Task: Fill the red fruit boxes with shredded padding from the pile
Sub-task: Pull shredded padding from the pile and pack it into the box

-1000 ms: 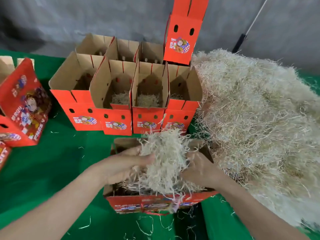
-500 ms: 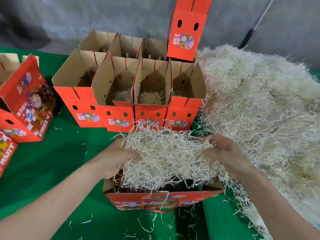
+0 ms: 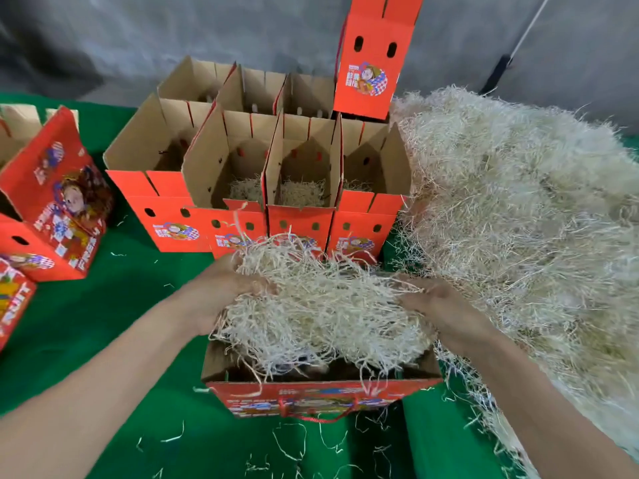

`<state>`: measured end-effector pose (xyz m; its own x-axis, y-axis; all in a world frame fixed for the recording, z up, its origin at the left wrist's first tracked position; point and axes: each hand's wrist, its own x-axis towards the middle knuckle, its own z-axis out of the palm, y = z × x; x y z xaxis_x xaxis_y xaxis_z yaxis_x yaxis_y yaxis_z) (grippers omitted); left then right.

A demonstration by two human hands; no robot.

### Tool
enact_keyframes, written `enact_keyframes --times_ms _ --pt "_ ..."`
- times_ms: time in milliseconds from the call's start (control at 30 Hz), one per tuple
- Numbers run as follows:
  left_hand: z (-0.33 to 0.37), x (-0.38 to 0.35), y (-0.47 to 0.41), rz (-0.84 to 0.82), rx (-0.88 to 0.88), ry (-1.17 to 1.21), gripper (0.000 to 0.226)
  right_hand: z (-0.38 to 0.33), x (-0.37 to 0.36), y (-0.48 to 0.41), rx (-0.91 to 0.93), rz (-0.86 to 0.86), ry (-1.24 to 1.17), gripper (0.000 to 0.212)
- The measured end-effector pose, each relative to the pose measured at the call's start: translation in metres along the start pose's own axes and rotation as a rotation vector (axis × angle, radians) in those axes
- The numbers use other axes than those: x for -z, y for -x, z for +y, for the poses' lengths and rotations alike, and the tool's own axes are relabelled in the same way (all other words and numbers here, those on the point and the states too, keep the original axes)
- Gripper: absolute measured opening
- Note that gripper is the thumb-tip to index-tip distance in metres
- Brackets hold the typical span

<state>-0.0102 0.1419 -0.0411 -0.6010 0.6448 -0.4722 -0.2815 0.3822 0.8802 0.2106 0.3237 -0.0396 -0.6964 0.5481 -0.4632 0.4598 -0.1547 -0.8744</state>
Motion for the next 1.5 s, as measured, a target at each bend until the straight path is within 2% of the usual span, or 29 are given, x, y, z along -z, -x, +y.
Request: enact_keyframes --times_ms 67,100,133,167,200,233,300,333,400,433,500,567,633,700,733,800,833,933,1000,1033,1100,1167,1233,1267,1300,1333,1400,1467,1500 --pt "-0.003 -0.007 0.000 -0.034 0.027 0.068 0.091 -0.005 -0.008 0.000 -0.014 -0.103 -0.029 0.049" --pt "-0.003 -0.016 0.002 -0.057 0.044 0.100 0.076 -0.007 -0.018 -0.001 -0.046 -0.184 0.029 0.062" --pt "-0.003 -0.026 0.005 -0.075 0.052 0.124 0.051 -0.010 -0.031 -0.001 -0.088 -0.252 0.086 0.059" --pt "-0.001 -0.035 0.008 -0.080 0.043 0.129 0.041 -0.007 -0.042 -0.004 -0.117 -0.205 0.077 0.031" --pt "-0.004 -0.040 0.008 -0.074 0.024 0.112 0.041 -0.007 -0.044 0.001 -0.063 -0.224 0.161 0.012" --pt "-0.005 -0.040 0.008 -0.069 0.013 0.079 0.042 -0.011 -0.047 -0.001 -0.045 -0.215 0.240 0.020" --pt "-0.008 -0.029 0.005 -0.060 -0.018 0.002 0.038 -0.015 -0.038 0.001 -0.056 -0.085 0.236 0.009" --pt "-0.010 -0.021 0.002 -0.055 -0.031 -0.027 0.040 -0.018 -0.033 0.003 -0.035 -0.066 0.197 0.025" --pt "-0.014 -0.010 0.000 -0.040 -0.047 -0.066 0.060 -0.017 -0.017 0.004 -0.064 -0.074 0.120 0.061" --pt "-0.015 -0.009 0.000 -0.040 -0.051 -0.078 0.068 -0.014 -0.014 0.003 -0.075 -0.049 0.096 0.068" --pt "-0.016 -0.008 0.003 -0.102 -0.012 0.016 0.066 -0.007 -0.009 0.000 -0.104 -0.003 -0.079 0.081" --pt "-0.013 -0.005 0.008 -0.284 0.055 0.219 0.056 -0.005 -0.007 0.001 -0.147 0.017 -0.215 0.090" --pt "-0.016 -0.002 0.015 -0.483 0.117 0.298 0.055 -0.006 -0.005 0.003 -0.142 0.000 -0.244 0.072" --pt "-0.024 -0.005 0.017 -0.506 0.191 0.238 0.085 -0.006 -0.004 0.004 -0.148 -0.024 -0.221 0.049" --pt "-0.030 -0.009 0.015 -0.491 0.184 0.157 0.083 -0.007 -0.006 0.005 -0.132 -0.039 -0.197 0.048" --pt "-0.033 -0.027 0.015 -0.400 0.136 0.076 0.060 -0.008 -0.014 0.003 -0.108 -0.122 -0.090 0.072" --pt "-0.034 -0.035 0.015 -0.349 0.113 0.058 0.055 -0.005 -0.022 0.002 -0.094 -0.166 0.011 0.076" --pt "-0.032 -0.043 0.010 -0.257 0.084 -0.030 0.052 -0.006 -0.039 -0.002 -0.067 -0.128 0.240 0.039" --pt "-0.029 -0.031 0.009 -0.216 0.055 -0.127 0.054 -0.010 -0.035 -0.001 -0.065 -0.163 0.242 0.031" --pt "-0.028 -0.020 0.008 -0.182 0.056 -0.141 0.061 -0.011 -0.027 -0.001 -0.054 -0.156 0.239 0.030" --pt "-0.030 0.004 0.008 -0.155 0.065 -0.141 0.075 -0.011 -0.009 0.000 -0.054 -0.032 0.304 0.035" --pt "-0.029 0.013 0.014 -0.229 0.083 -0.115 0.084 -0.010 0.000 0.000 -0.046 0.053 0.344 0.048" --pt "-0.026 0.013 0.015 -0.325 0.157 0.022 0.088 -0.007 0.001 -0.005 -0.063 0.006 0.317 0.057" --pt "-0.023 0.012 0.016 -0.389 0.173 0.118 0.077 -0.009 -0.002 -0.005 -0.076 -0.026 0.296 0.050" --pt "-0.019 0.007 0.019 -0.446 0.185 0.203 0.059 -0.012 -0.007 -0.006 -0.085 -0.043 0.277 0.041" --pt "-0.015 0.000 0.022 -0.474 0.201 0.261 0.038 -0.014 -0.012 -0.006 -0.084 -0.050 0.267 0.041" --pt "-0.014 -0.018 0.021 -0.435 0.224 0.220 0.013 -0.012 -0.025 -0.012 -0.084 -0.108 0.293 0.036" --pt "-0.021 -0.037 0.020 -0.332 0.178 0.041 0.015 -0.014 -0.041 -0.012 -0.084 -0.162 0.352 0.027" --pt "-0.023 -0.039 0.022 -0.288 0.129 0.021 0.029 -0.012 -0.042 -0.012 -0.080 -0.169 0.373 0.037"
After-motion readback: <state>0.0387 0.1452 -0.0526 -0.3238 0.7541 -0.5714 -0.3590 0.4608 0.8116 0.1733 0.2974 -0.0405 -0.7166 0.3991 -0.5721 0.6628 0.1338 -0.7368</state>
